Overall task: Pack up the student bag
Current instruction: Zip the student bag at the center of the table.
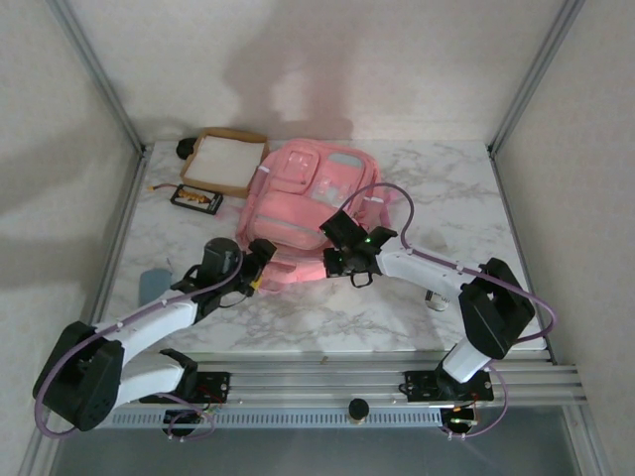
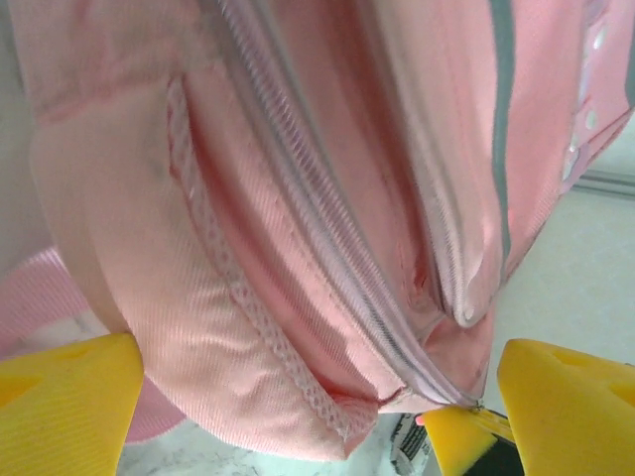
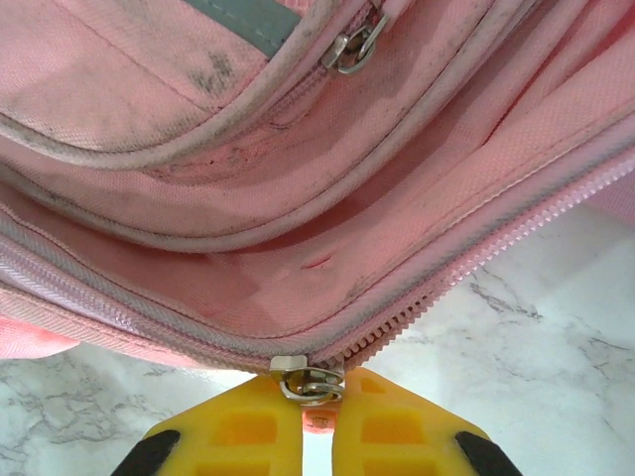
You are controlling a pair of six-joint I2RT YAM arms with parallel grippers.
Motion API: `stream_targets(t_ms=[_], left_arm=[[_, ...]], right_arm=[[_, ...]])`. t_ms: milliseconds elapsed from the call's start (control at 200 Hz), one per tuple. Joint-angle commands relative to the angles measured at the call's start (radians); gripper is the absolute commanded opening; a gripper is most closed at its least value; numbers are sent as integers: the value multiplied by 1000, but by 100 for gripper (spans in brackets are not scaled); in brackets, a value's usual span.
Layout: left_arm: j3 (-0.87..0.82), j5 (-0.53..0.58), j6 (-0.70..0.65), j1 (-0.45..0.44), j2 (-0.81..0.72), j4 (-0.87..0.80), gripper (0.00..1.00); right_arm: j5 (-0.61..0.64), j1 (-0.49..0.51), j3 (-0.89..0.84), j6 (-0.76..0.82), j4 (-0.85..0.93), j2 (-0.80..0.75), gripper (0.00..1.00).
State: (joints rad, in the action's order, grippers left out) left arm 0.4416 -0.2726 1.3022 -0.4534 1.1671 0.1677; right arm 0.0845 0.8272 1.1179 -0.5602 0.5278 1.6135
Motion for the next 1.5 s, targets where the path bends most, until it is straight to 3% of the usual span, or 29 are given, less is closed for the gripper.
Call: stream_targets(t_ms=[0, 110, 290, 376, 506, 686, 901, 1061, 1122, 1152, 1177, 1202, 1402, 1492], left_arm=[[5, 80, 167, -42, 44, 64, 92], [13, 151, 227, -70, 88, 82, 83], [66, 196, 234, -85, 164, 30, 59], [63, 211, 233, -83, 177, 17, 27], [58, 256, 196, -66, 178, -51, 0], [20, 286, 93, 39, 156, -113, 0], [-19, 247, 9, 148, 125, -123, 0], [41, 230, -68, 149, 135, -167, 0], [58, 214, -84, 142, 113, -163, 0], [63, 198, -97, 138, 98, -154, 14], [73, 190, -103, 137, 84, -160, 35], [80, 179, -109, 137, 70, -167, 43], [167, 230, -263, 148, -52, -283, 63], [234, 195, -322, 133, -17, -268, 65]], right_arm=[[-24, 13, -13, 20, -37, 7, 0], [-6, 13, -16, 23, -42, 11, 0], [54, 11, -35, 13, -22, 9, 0], [100, -2, -44, -1, -2, 12, 0], [141, -58, -88, -11, -9, -1, 0], [230, -181, -100, 40, -40, 11, 0], [292, -331, -18, 96, -118, 80, 0], [280, -343, 41, 138, -98, 110, 3], [223, -320, 11, 172, -125, 54, 12], [198, -305, -4, 179, -130, 16, 20], [174, -293, -12, 187, -130, -13, 26], [148, -283, -15, 195, -124, -39, 32], [-7, -297, 23, 228, -71, -132, 61], [-60, -349, 80, 193, -75, -52, 64]])
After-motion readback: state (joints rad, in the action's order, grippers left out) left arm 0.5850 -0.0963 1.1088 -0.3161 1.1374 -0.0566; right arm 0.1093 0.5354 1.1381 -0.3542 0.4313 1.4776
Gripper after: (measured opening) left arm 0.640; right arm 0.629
